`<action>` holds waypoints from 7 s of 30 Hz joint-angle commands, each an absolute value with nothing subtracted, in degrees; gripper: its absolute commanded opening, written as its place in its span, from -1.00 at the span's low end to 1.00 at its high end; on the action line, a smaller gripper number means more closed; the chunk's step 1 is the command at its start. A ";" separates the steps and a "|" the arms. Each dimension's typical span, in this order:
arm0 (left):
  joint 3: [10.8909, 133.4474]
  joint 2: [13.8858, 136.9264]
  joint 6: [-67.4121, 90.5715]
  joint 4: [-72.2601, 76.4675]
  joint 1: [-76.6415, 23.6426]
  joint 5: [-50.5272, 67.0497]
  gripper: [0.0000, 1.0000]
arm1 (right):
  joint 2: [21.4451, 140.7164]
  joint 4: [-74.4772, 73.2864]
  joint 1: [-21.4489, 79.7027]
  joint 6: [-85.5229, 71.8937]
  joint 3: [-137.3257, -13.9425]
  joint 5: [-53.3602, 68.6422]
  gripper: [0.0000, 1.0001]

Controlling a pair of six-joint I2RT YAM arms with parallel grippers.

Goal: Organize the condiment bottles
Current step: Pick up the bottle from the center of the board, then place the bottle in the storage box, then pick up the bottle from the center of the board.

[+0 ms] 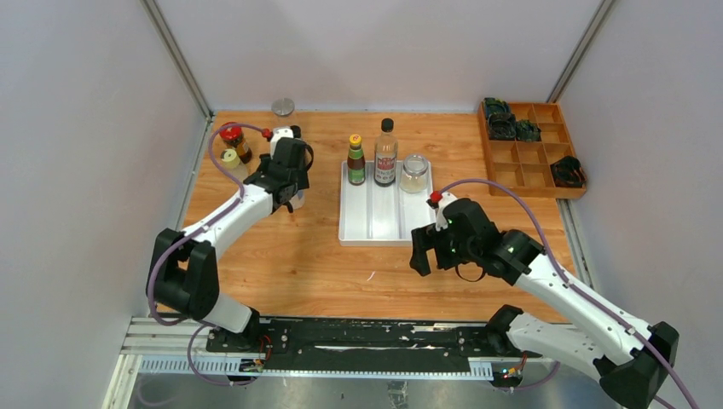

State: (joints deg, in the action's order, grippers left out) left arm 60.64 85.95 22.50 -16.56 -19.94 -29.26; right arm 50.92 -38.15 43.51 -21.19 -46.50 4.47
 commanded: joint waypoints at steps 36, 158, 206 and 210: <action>87.99 89.94 18.52 -31.30 -55.38 -31.16 -0.04 | 44.21 -56.97 44.25 -18.37 -68.38 -26.00 0.90; 75.77 105.27 10.16 12.10 -55.75 -20.85 1.00 | 39.18 -54.68 44.29 -21.02 -57.31 -15.41 0.91; 129.82 131.32 13.04 -27.78 -13.73 -37.02 0.94 | 50.57 -48.89 44.23 -17.67 -57.64 -10.04 0.92; 126.71 131.87 13.97 -26.03 -12.94 -36.15 0.94 | 52.10 -47.95 44.20 -17.04 -57.44 -9.75 0.93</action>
State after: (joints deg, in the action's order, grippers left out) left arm 128.22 131.85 13.54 -28.49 -13.56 -35.81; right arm 51.31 -48.93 43.53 -18.74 -56.93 -10.48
